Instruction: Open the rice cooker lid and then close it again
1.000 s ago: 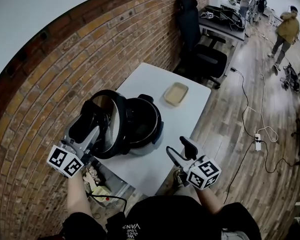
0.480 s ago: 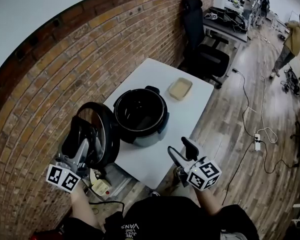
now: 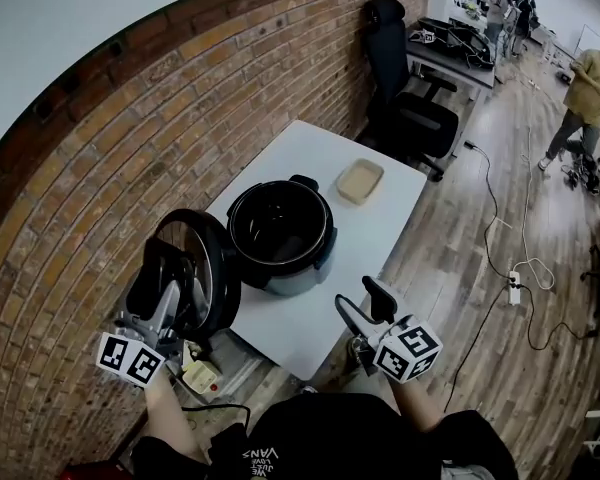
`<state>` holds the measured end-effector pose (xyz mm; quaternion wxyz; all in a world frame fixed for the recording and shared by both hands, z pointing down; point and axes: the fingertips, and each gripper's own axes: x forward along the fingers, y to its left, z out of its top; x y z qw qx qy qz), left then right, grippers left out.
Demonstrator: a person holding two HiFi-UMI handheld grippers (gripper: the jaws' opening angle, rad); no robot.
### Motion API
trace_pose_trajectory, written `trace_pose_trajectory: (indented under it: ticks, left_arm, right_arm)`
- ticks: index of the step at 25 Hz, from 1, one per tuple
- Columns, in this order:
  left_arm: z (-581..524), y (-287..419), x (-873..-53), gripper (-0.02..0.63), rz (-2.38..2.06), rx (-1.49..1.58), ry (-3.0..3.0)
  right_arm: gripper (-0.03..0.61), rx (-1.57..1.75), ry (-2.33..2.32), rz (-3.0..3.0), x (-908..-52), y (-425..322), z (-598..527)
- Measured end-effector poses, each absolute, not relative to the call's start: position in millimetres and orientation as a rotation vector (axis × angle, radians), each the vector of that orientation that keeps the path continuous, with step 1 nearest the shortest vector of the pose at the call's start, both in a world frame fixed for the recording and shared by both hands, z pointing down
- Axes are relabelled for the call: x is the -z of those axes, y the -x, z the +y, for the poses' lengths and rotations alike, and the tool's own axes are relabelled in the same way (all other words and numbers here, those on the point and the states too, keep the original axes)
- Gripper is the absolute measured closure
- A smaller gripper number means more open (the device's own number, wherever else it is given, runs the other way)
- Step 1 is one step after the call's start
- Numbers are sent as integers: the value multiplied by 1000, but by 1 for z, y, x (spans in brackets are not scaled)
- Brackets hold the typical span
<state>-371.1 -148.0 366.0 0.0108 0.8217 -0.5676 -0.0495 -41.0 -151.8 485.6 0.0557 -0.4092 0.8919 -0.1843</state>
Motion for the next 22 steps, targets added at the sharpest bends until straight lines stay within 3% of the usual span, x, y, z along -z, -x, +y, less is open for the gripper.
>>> trace_pose_trajectory:
  ticks: [22]
  left_arm:
    - [-278, 251, -404, 331, -1463, -210, -2784]
  right_arm:
    - [296, 576, 1276, 2725, -489, -24, -206]
